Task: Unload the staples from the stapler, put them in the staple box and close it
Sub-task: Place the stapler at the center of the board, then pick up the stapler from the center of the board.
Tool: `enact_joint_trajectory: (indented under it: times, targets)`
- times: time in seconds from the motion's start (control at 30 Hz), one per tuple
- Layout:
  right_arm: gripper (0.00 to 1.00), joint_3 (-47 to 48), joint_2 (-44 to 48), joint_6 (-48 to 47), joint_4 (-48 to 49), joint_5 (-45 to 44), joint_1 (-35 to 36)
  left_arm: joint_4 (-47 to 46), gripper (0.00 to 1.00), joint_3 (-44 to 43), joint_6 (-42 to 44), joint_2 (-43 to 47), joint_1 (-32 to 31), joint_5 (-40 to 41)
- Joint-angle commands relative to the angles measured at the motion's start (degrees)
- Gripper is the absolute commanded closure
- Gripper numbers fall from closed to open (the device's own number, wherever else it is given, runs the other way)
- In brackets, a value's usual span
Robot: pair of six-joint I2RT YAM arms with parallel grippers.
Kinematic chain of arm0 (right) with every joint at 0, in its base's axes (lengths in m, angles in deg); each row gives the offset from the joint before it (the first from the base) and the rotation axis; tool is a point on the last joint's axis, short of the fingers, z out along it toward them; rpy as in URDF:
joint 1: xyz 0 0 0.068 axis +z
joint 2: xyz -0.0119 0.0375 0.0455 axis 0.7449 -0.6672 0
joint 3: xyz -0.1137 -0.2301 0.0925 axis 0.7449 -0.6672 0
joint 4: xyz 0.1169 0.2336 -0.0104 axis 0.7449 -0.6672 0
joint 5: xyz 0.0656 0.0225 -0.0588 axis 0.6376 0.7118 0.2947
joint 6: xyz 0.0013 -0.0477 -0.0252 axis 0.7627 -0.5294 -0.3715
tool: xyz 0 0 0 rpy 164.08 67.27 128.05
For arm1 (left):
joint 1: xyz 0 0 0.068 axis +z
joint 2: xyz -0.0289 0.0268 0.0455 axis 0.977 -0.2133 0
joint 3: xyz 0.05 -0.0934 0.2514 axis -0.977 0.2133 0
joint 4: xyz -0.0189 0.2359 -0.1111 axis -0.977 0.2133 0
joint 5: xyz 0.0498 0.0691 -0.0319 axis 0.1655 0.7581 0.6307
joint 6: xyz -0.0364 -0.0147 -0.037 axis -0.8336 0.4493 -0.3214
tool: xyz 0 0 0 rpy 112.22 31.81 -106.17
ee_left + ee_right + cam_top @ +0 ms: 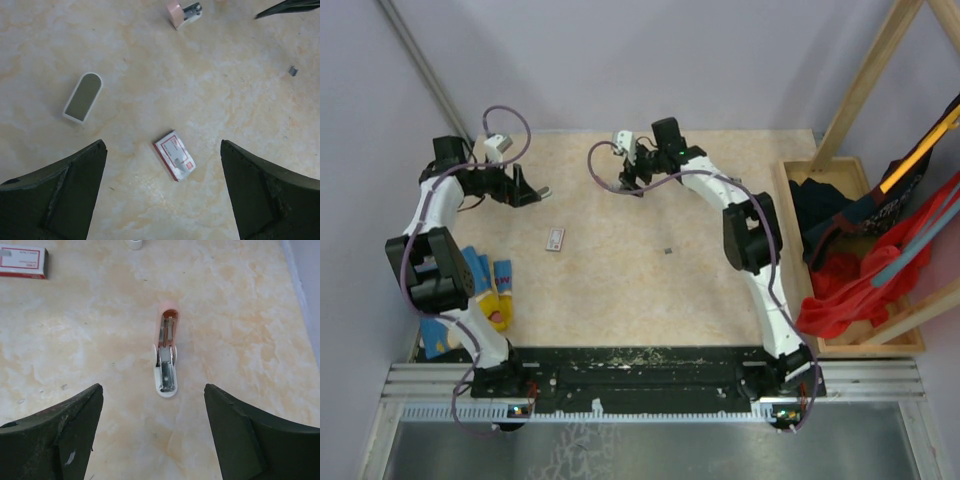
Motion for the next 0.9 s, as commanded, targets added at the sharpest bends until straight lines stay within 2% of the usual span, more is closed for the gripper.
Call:
enact_joint_trajectory:
  times: [0.0,0.17,0.33,0.67,0.87]
  targets:
    - [0.16,-2.03,12.03,5.91,-5.24,-1.13,-0.87,0.62,0.00,-6.58,3.84,-5.59,-0.89,2.54]
    - [0.11,-9.51,19.78,10.16,-8.47,-3.30,-1.36,1.33,0.00,-12.44,8.63,-11.52,-3.16,8.76]
    - [0.11,-19.78,28.38,13.51,-7.36,-3.86,-2.14,-0.23,0.00,-14.18,14.59,-15.22,-6.22,16.29]
    - [0.11,-39.47,42.41,14.99,-3.72,-2.03,-3.77,-2.26,0.06,-17.35,22.69,-20.71,-6.72,19.61]
    - [0.11,-44.19,46.17,16.00,-2.23,0.84,-3.91,-3.63,0.15,-19.03,24.85,-23.20,-6.69,21.09]
